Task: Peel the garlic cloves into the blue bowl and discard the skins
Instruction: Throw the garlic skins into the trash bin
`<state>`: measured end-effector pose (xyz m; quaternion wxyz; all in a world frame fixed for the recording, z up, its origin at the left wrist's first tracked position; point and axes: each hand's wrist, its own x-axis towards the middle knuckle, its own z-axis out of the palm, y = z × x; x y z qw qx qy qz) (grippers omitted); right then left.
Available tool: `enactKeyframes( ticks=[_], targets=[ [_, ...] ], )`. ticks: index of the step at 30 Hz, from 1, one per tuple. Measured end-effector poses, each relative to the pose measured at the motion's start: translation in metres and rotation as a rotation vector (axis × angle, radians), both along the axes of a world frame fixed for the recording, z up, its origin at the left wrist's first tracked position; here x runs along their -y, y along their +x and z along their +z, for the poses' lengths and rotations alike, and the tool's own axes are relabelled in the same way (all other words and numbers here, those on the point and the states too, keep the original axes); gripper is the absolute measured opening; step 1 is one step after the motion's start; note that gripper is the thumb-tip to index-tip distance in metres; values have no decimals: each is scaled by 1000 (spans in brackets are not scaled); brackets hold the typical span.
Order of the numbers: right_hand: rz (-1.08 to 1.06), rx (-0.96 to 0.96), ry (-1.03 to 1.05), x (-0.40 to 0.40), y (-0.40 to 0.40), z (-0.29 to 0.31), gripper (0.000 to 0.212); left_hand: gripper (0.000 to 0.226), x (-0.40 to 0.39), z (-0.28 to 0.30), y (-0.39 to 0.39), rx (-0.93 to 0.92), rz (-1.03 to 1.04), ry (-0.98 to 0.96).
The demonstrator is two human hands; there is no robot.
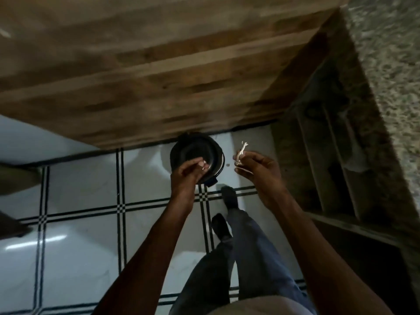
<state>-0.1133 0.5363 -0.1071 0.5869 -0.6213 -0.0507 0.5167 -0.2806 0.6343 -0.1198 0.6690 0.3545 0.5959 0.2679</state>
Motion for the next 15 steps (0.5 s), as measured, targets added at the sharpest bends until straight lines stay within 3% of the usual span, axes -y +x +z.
enactKeyframes(
  ticks=[10, 15],
  targets=[
    [225, 19, -138, -73, -30, -90, 20, 18, -25, -81, -45, -103, 131, -51],
    [323, -4, -140, -102, -31, -149, 57, 14, -48, -131, -44, -127, 122, -94]
  ],
)
